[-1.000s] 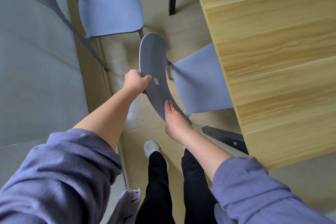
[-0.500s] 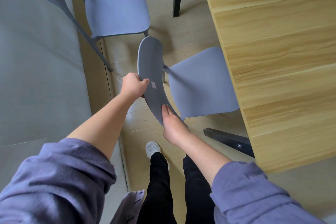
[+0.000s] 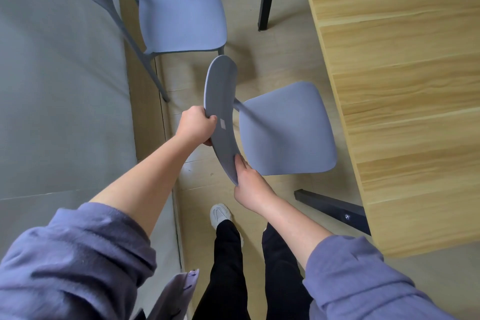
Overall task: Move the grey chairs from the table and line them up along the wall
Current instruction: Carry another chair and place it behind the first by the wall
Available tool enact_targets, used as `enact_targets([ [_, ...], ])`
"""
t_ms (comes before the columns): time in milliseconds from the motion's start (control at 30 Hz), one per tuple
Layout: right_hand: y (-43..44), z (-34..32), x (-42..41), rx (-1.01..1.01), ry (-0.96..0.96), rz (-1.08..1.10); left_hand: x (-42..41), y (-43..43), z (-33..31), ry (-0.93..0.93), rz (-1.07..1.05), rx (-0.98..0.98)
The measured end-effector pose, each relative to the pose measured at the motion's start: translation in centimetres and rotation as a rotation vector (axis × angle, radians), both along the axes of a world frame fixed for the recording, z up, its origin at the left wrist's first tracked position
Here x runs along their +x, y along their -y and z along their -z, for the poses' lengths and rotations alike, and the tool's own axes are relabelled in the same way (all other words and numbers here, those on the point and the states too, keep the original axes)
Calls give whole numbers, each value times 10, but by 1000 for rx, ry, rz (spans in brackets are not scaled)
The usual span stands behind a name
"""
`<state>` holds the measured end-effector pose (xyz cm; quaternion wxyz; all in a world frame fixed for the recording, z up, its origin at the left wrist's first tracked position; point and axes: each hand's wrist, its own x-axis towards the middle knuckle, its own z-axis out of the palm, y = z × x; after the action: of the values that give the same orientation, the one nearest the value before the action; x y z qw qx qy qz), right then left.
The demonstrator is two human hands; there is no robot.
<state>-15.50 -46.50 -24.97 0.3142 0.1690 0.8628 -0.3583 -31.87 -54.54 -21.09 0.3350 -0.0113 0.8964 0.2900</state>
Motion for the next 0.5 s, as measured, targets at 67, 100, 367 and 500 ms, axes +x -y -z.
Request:
enact_targets([
  [67, -5, 1, 5, 33, 4, -27, 7, -1, 1, 69, -8, -10],
  [100, -7, 1, 8, 57, 5, -52, 12, -1, 3, 93, -19, -17],
  [367, -19, 15, 22, 135, -33, -255, 23, 3, 6, 96, -64, -37],
  [500, -18, 17, 22, 161, -48, -276, 25, 6, 5, 45, -70, -34],
])
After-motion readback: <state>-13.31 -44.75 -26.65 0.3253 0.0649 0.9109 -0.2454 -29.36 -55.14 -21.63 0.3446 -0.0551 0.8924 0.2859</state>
